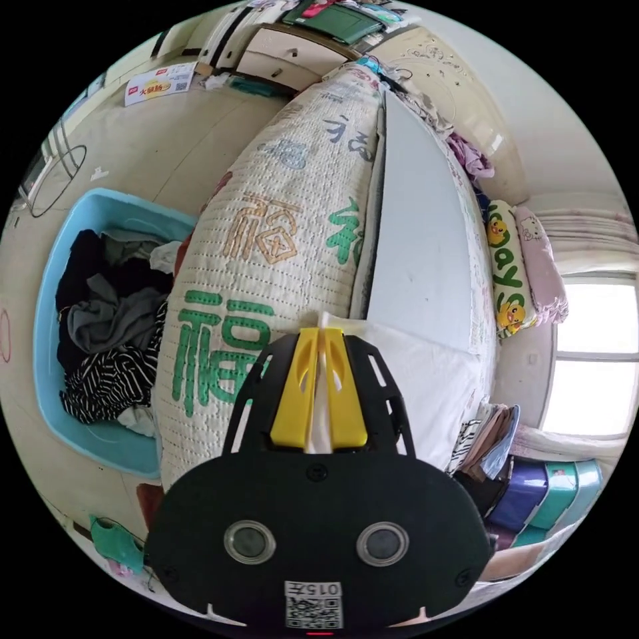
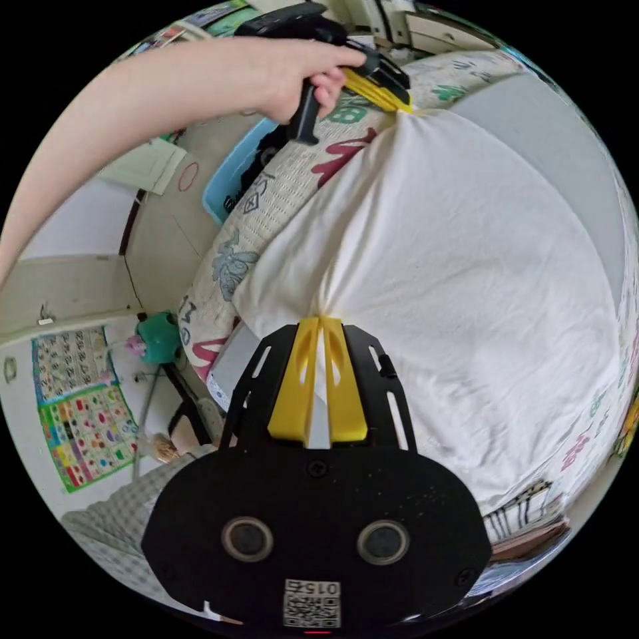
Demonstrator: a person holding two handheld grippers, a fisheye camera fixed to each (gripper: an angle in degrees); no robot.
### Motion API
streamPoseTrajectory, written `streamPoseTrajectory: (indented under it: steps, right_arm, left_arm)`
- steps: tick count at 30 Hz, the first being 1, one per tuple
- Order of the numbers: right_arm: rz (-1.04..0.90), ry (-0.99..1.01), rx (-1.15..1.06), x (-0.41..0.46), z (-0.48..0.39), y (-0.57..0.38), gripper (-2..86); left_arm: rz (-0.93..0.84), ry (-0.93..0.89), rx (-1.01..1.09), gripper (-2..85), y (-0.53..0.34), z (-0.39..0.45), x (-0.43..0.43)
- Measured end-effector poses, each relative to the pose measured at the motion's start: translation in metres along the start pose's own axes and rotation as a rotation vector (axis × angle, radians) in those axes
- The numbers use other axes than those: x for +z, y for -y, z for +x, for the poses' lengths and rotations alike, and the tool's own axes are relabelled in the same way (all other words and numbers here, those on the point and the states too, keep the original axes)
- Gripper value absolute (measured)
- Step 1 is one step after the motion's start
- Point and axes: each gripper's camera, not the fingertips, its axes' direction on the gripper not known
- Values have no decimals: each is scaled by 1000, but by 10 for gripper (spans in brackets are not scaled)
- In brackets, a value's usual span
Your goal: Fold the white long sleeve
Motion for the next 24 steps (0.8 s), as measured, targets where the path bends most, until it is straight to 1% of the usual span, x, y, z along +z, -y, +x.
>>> streamPoseTrajectory:
  steps: [3, 5, 9, 11, 12, 14, 18, 20, 22, 24]
  right_arm:
    - [-13, 29, 68, 3, 1, -11, 25]
    - [-25, 126, 123, 1, 9, -32, 45]
    - [-4, 159, 265, -12, 43, -79, 50]
    - [14, 114, 418, -22, 81, -115, 51]
    - [20, 105, 455, -24, 90, -124, 51]
    - [41, 98, 607, -28, 129, -153, 56]
    - [102, 177, 727, -22, 169, -175, 71]
    - [120, 253, 796, -10, 188, -182, 80]
    - [122, 281, 815, -1, 196, -186, 82]
    - [101, 281, 808, 7, 201, -187, 82]
  left_arm:
    - [14, 26, 58, 6, -6, 13, -7]
    - [41, 45, 97, 14, -20, 20, -21]
    - [47, 12, 77, 30, -63, 21, -47]
    - [45, -18, 48, 43, -103, 24, -61]
    - [34, -26, 37, 45, -114, 26, -63]
    - [-26, -71, -11, 51, -157, 34, -62]
    - [-110, -166, -110, 58, -210, 52, -44]
    - [-134, -221, -180, 61, -232, 67, -27]
    - [-132, -235, -202, 63, -242, 81, -18]
    - [-140, -200, -216, 65, -247, 95, -9]
